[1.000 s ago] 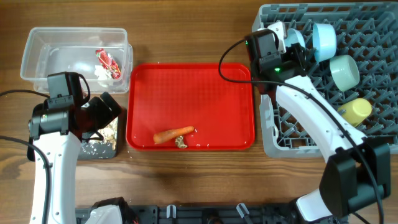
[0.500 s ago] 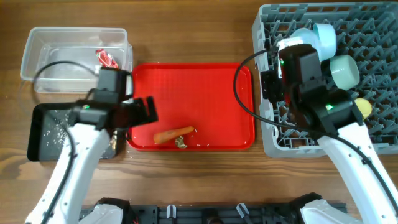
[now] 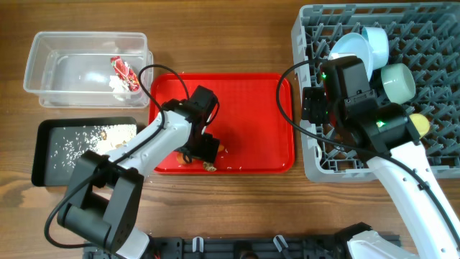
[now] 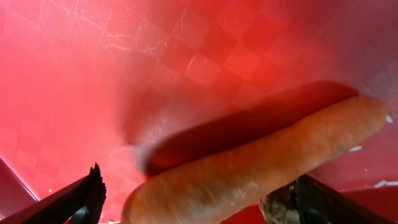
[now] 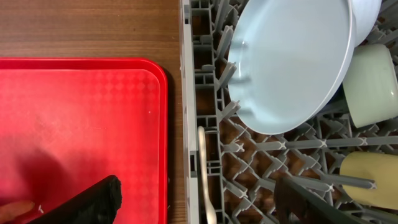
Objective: Sort waste into correct bins and load items into the dishwasher rack
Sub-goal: 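Reach the left gripper to the carrot on the red tray and grasp it, then carry the carrot left and drop it onto the black tray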
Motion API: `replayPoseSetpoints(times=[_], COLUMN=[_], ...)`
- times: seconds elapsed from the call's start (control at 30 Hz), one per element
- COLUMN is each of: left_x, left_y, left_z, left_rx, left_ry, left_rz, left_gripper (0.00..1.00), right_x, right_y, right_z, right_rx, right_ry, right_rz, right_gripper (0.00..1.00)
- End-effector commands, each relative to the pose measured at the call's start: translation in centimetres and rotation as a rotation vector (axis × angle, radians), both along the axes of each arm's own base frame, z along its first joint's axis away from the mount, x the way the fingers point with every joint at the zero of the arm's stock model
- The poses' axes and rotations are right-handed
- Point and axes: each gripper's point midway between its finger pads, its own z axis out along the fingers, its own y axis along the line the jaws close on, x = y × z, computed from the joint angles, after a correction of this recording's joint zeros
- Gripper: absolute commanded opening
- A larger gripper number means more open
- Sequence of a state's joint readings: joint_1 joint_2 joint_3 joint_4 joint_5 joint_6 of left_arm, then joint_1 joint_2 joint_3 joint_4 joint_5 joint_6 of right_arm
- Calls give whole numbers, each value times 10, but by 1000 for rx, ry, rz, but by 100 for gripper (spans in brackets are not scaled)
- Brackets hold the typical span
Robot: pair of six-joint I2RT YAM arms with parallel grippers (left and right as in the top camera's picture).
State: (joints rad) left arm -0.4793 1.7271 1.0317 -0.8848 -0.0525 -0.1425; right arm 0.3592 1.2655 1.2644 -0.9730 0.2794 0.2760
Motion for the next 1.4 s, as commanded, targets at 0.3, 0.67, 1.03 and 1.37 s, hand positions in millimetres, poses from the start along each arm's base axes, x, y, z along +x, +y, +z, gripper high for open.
replayPoseSetpoints(times=[0.3,0.67,1.03,1.37], left_x=[9,17,22,54], left_y=[-2,-7,-4,44], left_z=[-10,-20,-20,53], left_rx=[12,-18,-23,-89], left_ry=[-36,-94,-105,-269], left_rz=[-17,-12,8,262], left_gripper=[72,40,22,10], right_x=[-5,-7,-8,-9], right_y=[0,-1,-1,-2], right_z=[-3,-4,-5,-5], right_rx=[28,24,21,18], right_ry=[19,26,34,38], right_rz=[-28,-28,-28,-26], right_gripper=[81,81,81,81])
